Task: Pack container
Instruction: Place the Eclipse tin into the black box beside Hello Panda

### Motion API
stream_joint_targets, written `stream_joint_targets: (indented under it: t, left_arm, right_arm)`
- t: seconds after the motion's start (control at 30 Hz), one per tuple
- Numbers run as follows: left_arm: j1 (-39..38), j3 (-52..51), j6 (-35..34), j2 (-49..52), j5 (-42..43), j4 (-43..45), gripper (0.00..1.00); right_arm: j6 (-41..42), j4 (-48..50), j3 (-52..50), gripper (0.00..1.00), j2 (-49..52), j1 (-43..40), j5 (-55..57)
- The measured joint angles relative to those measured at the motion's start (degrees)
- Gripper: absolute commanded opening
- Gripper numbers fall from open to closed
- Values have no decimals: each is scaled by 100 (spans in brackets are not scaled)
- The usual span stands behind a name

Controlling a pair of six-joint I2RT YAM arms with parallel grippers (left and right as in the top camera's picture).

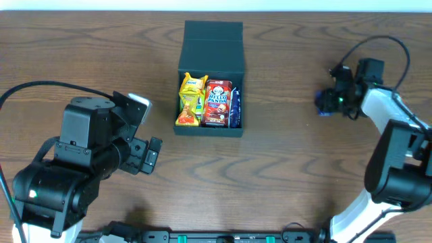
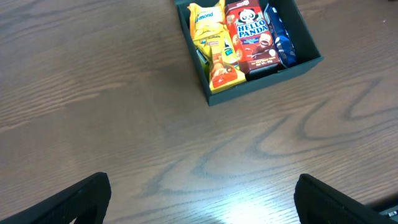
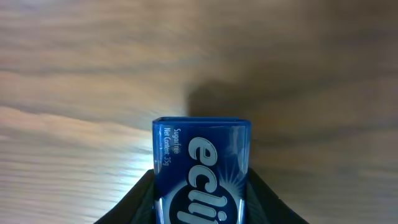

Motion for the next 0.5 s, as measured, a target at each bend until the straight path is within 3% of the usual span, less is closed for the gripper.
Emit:
stream_joint_targets:
  t: [0.5]
  left_arm:
    - [0, 0, 0, 0, 2, 0, 95]
  right_arm:
    - [1886, -428, 1460, 1, 0, 2492, -356]
